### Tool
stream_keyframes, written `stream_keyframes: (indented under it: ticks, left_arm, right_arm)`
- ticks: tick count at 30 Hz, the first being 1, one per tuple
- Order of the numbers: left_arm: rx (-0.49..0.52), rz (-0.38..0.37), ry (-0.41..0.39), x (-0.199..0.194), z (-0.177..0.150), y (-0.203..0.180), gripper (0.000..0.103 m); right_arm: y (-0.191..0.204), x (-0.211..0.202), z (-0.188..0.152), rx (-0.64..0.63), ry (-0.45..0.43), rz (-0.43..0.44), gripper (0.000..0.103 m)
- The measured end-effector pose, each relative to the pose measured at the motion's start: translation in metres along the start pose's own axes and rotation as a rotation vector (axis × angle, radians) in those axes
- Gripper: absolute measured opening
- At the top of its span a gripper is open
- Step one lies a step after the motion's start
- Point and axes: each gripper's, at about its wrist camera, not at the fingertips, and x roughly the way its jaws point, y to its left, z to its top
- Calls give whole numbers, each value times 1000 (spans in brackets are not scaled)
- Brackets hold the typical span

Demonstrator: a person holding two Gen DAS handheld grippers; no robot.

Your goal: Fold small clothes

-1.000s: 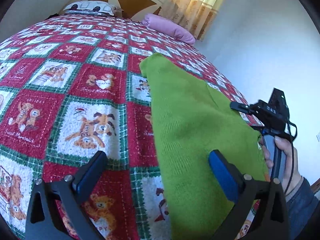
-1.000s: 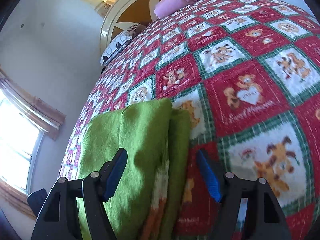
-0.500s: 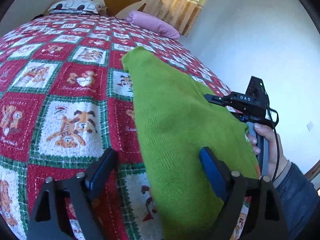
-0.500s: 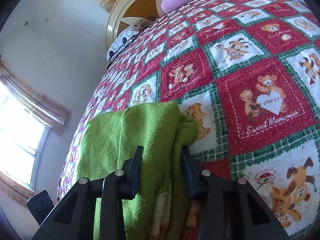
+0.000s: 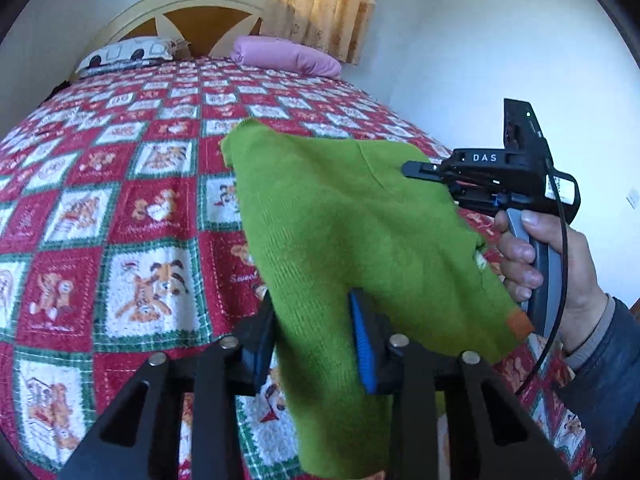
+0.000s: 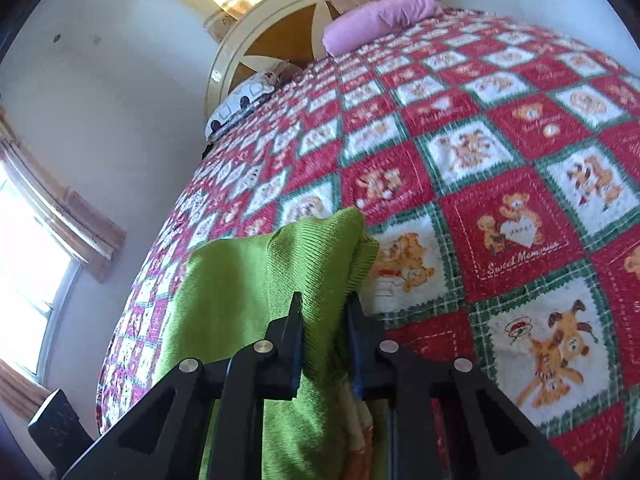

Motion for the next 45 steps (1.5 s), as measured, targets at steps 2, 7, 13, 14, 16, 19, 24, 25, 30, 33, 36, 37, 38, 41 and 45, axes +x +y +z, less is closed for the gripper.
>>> stream_keyframes:
  ticks: [2, 7, 13, 14, 16, 19, 24, 25, 30, 33, 36, 37, 38, 41, 45]
  left_arm:
    - [3, -9, -13, -10, 0, -2, 36]
    - [33, 0, -20, -25, 1, -8, 35]
    - [32, 10, -10, -43, -4, -2, 35]
    - [31, 13, -8, -46, -6, -1, 35]
    - [28, 17, -3, -51, -9, 2, 35]
    - [24, 23, -2, -57, -14, 7, 35]
    - [15, 26, -14, -75, -25, 17, 34]
    - [15, 29, -16, -79, -27, 19, 34]
    - [-11, 39, -25, -92, -34, 32, 34]
    - [-23, 47, -34, -100, -37, 39, 34]
    - [-38, 54, -48, -111, -41, 47, 34]
    - [-42, 55, -52, -115, -43, 49, 34]
    - [-45, 57, -56, -117, -44, 51, 34]
    - [-61, 67, -72, -129, -49, 59, 34]
    - [-84, 82, -88, -142, -56, 72, 34]
  right_arm:
    - [9, -7, 0, -6, -11, 10, 17]
    - [29, -17, -4, -22, -19, 27, 17]
    - [41, -17, -19, -30, -7, 43, 16]
    - [44, -16, -21, -32, -5, 44, 16]
    - [49, -15, -27, -32, 0, 52, 16]
    - [58, -13, -34, -38, 6, 65, 16]
    - [76, -11, -44, -52, 12, 86, 16]
    - [80, -10, -47, -56, 16, 91, 16]
    - [98, -3, -59, -70, 31, 105, 16]
    - [110, 1, -65, -79, 39, 115, 16]
    - [122, 4, -69, -92, 47, 126, 16]
    - [127, 5, -71, -97, 51, 131, 16]
    - [133, 7, -72, -103, 54, 136, 16]
    - [148, 11, -77, -119, 63, 150, 16]
    - [168, 21, -86, -136, 80, 169, 16]
